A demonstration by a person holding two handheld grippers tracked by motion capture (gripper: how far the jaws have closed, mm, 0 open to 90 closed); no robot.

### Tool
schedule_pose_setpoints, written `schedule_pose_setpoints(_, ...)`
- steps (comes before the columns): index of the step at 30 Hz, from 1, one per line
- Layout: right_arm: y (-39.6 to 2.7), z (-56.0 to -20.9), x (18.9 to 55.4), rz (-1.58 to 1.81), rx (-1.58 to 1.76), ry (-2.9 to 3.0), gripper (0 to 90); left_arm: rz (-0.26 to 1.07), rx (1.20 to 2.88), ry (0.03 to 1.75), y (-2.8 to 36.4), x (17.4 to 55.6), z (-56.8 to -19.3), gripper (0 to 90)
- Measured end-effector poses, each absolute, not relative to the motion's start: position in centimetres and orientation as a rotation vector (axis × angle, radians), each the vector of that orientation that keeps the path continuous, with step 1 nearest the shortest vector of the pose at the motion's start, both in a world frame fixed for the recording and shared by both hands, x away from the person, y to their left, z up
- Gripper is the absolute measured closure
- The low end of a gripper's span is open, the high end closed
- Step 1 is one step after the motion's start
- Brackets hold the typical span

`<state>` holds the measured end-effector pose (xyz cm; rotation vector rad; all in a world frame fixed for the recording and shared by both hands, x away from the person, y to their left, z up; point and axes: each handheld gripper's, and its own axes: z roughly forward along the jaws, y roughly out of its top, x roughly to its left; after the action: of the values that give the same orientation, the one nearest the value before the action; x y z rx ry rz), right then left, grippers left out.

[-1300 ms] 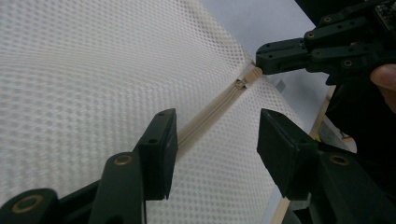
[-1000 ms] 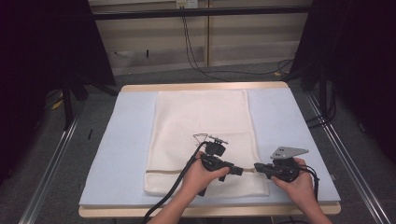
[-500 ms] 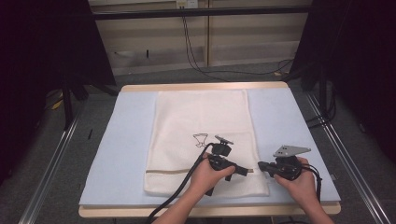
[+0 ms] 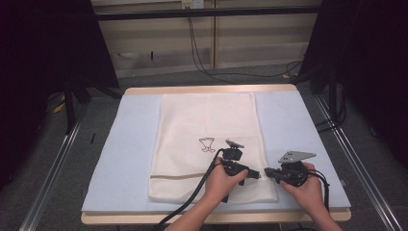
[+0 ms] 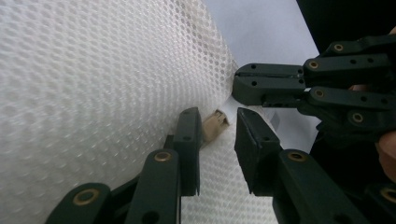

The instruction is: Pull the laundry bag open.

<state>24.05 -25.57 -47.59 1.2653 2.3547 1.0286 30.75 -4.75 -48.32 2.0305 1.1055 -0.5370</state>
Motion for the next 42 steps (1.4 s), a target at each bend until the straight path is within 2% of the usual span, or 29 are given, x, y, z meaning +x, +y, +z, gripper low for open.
schedule_pose_setpoints(3, -25.5, -47.6, 24.0, 1.024, 1.273, 2.357, 90.0, -0.586, 1.992, 1.149, -5.3, 30.8, -48.5, 73.0)
schedule_pose_setpoints(7, -25.5, -47.6, 24.1, 1.023, 1.262, 2.361, 90.0, -0.577, 2.004, 1.157, -5.5, 30.9, -48.8, 82.7)
schedule_pose_setpoints(11, -25.6, -47.7, 24.1, 1.026, 1.259, 2.364, 90.0, -0.611, 1.984, 1.173, -5.5, 31.1, -48.9, 85.2)
schedule_pose_setpoints(34, -25.0, -47.7, 23.9, 0.951, 1.148, 2.392, 90.0, -0.633, 1.970, 1.246, -5.5, 31.0, -48.5, 87.4)
schedule_pose_setpoints(42, -25.1, -47.7, 23.9, 0.952, 1.146, 2.395, 90.0, -0.618, 2.003, 1.252, -3.8, 31.4, -47.8, 87.4)
